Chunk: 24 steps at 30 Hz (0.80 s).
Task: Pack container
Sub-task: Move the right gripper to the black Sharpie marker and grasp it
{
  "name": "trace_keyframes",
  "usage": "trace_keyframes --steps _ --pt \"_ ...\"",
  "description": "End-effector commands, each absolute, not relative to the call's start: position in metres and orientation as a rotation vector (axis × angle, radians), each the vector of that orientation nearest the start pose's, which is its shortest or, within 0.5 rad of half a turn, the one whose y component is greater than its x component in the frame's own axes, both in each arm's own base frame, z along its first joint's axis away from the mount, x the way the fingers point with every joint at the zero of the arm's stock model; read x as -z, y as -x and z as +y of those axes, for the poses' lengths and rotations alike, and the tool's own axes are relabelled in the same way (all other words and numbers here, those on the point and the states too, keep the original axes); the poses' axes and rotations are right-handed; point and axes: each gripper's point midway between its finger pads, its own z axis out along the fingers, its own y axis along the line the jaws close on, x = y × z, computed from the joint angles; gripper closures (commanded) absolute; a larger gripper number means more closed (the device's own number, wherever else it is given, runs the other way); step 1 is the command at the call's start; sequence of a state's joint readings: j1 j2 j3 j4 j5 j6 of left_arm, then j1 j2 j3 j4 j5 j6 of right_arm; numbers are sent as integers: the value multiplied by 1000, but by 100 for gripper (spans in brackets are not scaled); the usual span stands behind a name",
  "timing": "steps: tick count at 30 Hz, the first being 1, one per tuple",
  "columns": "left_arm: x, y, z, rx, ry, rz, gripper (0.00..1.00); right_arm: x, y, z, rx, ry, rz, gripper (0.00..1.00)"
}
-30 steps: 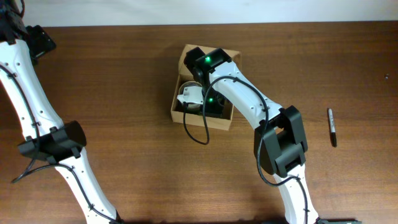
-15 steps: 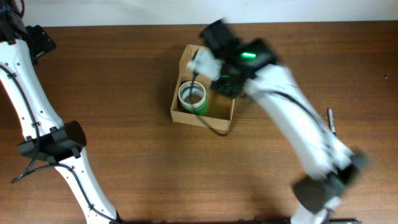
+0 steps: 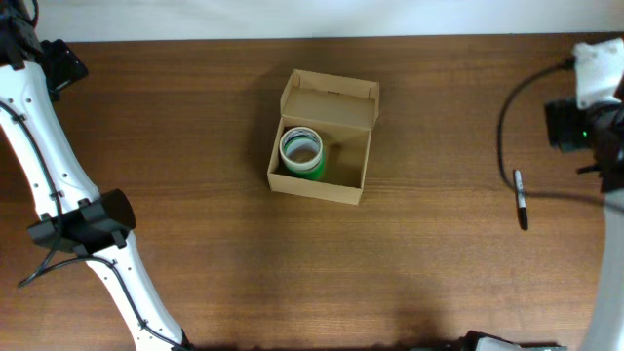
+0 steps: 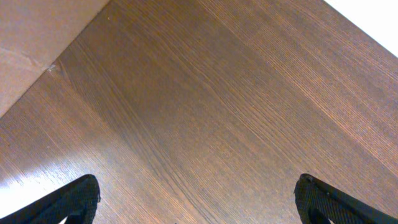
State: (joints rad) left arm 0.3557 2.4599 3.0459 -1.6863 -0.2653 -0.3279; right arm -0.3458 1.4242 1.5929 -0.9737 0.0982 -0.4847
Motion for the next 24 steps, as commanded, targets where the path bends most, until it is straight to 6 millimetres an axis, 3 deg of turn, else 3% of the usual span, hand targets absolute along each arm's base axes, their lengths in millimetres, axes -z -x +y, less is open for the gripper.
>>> trace_keyframes --steps 1,2,6,14,19,24 --pt "-264 -452 220 -366 960 2451 0 -222 -350 -168 334 20 2567 24" --pt "-264 -452 219 -366 960 2451 0 -201 -348 -175 305 -9 2604 24" --pt "-264 -452 220 -366 960 2451 0 -157 -345 -192 230 -137 2693 25" --pt "-264 -452 219 -366 960 2451 0 -78 -331 -187 91 -166 2942 27" --pt "-264 -452 220 -366 960 2451 0 -51 -314 -177 0 -143 3066 30" --pt "-264 -452 220 -366 960 2451 0 -45 -307 -176 -8 -147 3110 30"
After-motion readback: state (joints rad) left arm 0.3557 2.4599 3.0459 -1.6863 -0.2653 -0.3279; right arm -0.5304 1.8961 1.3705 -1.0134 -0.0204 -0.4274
